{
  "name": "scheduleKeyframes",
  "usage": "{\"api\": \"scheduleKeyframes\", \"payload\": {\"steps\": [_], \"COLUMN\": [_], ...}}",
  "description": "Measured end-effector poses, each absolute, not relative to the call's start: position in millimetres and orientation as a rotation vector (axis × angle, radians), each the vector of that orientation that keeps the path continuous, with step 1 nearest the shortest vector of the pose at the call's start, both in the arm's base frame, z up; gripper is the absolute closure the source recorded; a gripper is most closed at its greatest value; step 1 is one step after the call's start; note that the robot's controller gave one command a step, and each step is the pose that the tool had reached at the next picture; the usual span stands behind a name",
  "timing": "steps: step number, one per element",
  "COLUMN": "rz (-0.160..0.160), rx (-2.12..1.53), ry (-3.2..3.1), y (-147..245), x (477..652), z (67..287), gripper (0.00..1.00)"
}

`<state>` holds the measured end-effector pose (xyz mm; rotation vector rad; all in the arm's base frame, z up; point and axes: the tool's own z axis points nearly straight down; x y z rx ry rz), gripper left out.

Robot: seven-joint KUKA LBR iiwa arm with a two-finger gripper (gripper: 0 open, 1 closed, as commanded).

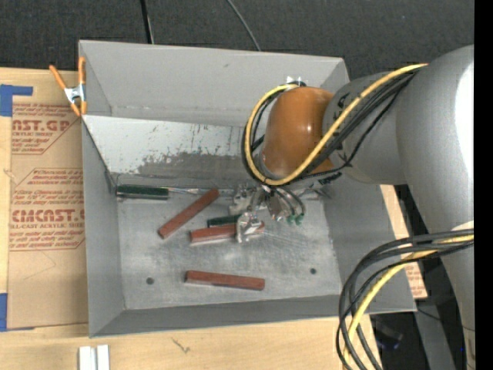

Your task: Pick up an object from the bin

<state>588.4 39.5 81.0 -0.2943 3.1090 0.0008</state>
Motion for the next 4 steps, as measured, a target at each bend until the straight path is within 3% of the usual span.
{"api": "scheduleKeyframes", "payload": {"steps": [2, 4], "rz": [0.0, 0.0], "rx": [-0.298, -0.297], "ry": [3.129, 3.125], "y": [39.4, 39.5], "x": [585.2, 585.4], "z": [113.8, 132.1], "gripper": [1.0, 1.0]}}
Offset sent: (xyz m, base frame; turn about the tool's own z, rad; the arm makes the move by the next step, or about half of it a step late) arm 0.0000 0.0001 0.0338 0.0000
